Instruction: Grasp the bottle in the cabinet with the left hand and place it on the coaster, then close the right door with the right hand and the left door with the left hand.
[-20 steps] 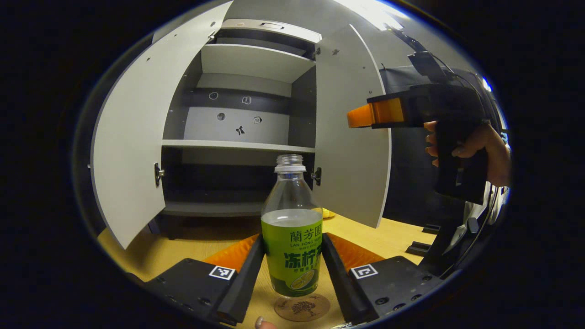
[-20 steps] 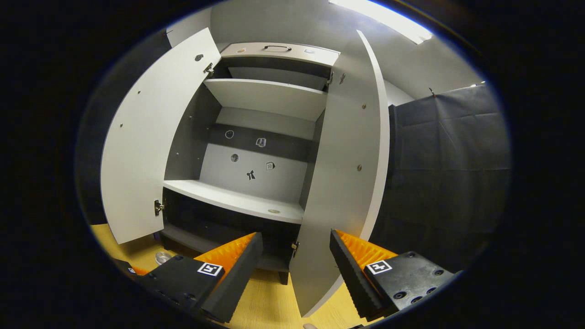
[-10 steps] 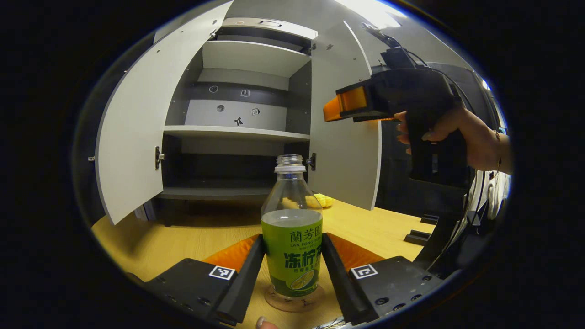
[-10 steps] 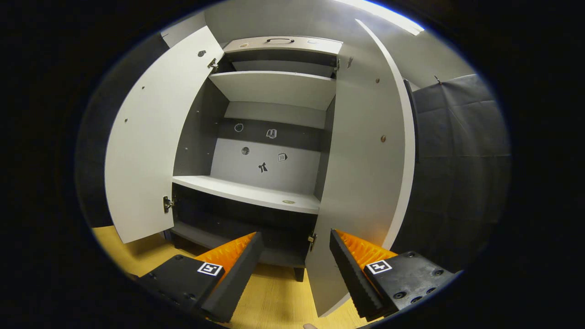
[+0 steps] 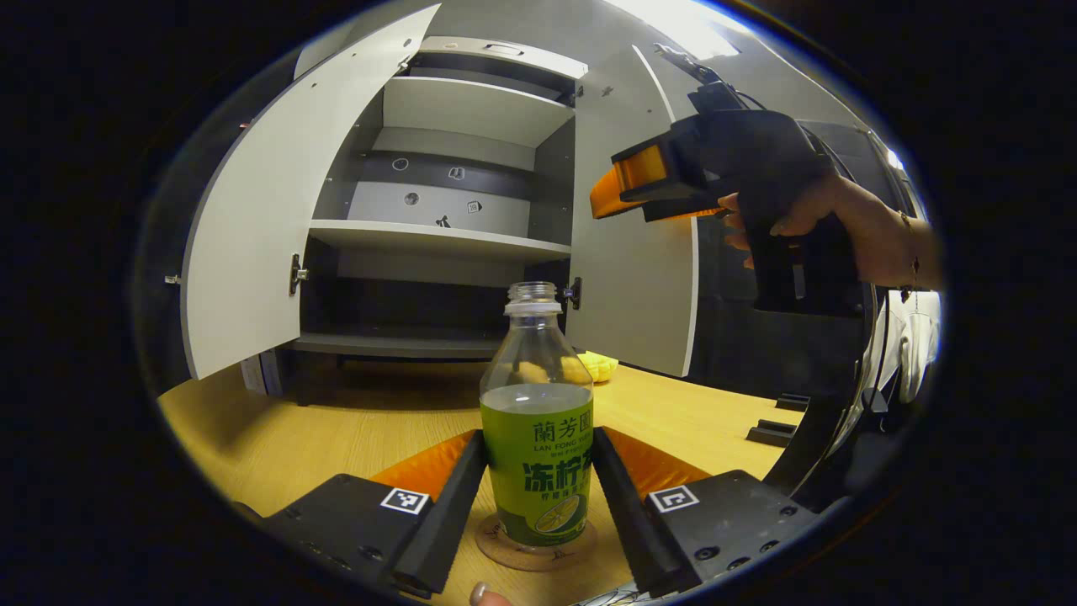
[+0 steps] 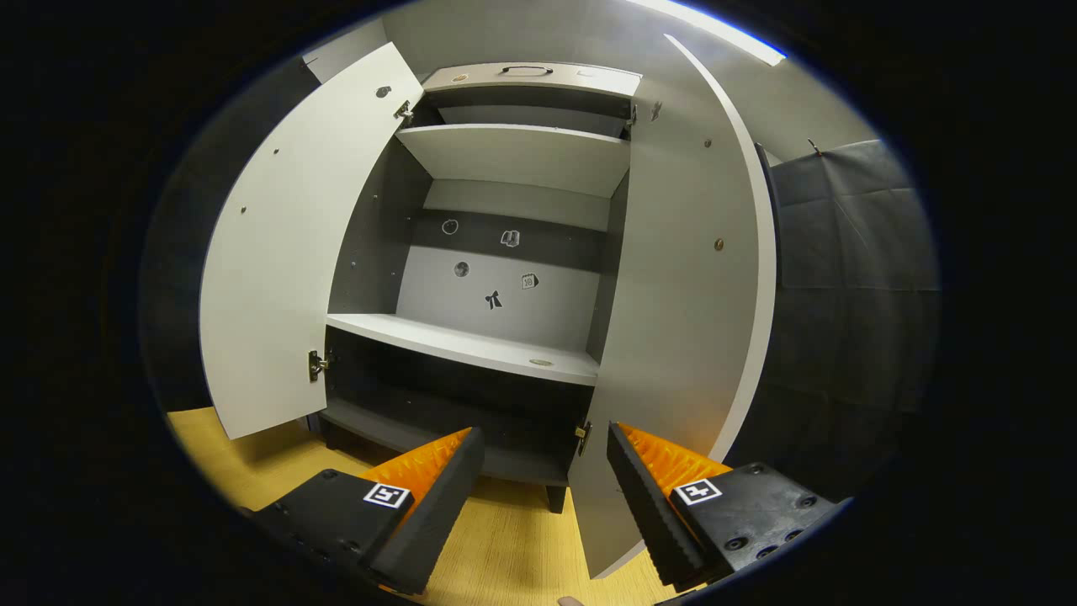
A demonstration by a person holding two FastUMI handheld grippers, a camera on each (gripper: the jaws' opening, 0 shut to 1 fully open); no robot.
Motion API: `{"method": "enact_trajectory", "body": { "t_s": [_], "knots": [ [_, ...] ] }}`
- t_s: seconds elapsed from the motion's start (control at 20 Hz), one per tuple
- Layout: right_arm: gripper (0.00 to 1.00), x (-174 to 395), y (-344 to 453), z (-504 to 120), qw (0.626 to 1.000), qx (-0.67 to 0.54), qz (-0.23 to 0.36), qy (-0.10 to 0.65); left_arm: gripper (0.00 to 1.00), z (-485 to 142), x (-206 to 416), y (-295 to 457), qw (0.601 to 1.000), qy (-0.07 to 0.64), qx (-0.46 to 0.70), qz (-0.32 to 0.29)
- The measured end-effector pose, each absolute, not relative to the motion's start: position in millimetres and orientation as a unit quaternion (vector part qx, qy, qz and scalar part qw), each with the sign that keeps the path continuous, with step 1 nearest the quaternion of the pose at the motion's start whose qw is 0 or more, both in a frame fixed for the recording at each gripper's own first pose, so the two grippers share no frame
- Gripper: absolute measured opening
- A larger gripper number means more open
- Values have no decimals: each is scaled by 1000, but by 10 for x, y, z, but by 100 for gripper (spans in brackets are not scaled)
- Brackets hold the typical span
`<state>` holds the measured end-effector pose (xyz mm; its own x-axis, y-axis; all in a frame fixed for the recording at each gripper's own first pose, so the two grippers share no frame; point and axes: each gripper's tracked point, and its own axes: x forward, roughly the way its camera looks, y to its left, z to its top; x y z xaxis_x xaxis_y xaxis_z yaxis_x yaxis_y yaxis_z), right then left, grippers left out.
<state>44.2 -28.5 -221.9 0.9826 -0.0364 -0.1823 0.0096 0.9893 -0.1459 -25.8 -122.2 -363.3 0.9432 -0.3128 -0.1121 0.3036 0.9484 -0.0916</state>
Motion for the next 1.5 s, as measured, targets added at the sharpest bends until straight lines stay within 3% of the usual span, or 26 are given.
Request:
{"method": "enact_trajectory", "body": {
  "t_s": [0.15,0.2,0.45,0.9,1.15,1.4,1.45,1.5],
  "knots": [
    [98,432,-229,-2215,993,-70,-6,95,85,-3641,-325,-1190,985,71,-21,-155],
    [98,425,-203,-2210,993,-70,-3,95,98,-3605,-330,-1156,986,68,-16,-150],
    [98,409,-93,-2058,993,-73,14,94,98,-3312,-195,-1073,988,50,13,-146],
    [98,466,-37,-1082,996,-79,31,41,96,-1971,-94,-1103,980,-7,0,-199],
    [98,360,-408,-425,997,-81,-10,5,96,-1366,-213,-834,984,-10,17,-175],
    [98,153,-1004,-249,995,-68,-73,14,96,-1035,-368,-307,990,21,-3,-140],
    [94,125,-1113,-266,994,-70,-84,18,96,-971,-394,-137,992,24,1,-121],
    [97,111,-1226,-285,992,-79,-95,22,96,-910,-418,11,994,24,8,-104]
  ]
}}
